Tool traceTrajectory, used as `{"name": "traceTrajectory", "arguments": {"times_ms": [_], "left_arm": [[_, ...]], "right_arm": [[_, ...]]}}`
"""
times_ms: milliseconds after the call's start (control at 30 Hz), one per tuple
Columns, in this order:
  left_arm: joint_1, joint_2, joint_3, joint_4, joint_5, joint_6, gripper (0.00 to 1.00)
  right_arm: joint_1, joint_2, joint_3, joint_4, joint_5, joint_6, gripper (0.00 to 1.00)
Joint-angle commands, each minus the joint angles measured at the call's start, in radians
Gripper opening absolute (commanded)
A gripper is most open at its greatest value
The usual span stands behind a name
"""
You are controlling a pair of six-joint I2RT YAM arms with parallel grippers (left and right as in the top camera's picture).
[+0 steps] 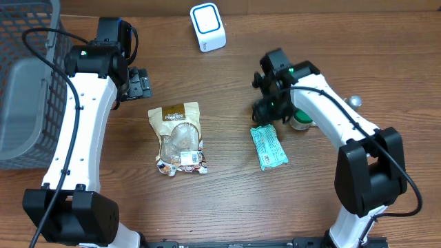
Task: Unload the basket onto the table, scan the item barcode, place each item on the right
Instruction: 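Carry the wipes pack back right and lower it onto the table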
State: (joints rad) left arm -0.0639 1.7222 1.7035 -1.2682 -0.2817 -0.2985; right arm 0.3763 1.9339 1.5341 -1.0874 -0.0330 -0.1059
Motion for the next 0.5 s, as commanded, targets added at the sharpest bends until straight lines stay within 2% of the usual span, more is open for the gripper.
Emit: {"name": "traceTrajectory", "arguments": {"times_ms": [0,167,467], "left_arm": [[0.005,0.004,0.014,0.001,-0.013,0.007,0.99],[0.005,0.004,0.014,0.001,-0.013,0.007,0.99],[0.005,0.004,0.014,0.001,-0.013,0.007,0.99]], "right_arm": [[0.021,-0.008,0.039,-0.02,-0.063,0.108,0.66],[0.035,-0.008,0.038,-0.087,-0.261,0.142,0.66],[0.06,-0.005,0.036,-0.093,-0.265,0.159,0.68]]}}
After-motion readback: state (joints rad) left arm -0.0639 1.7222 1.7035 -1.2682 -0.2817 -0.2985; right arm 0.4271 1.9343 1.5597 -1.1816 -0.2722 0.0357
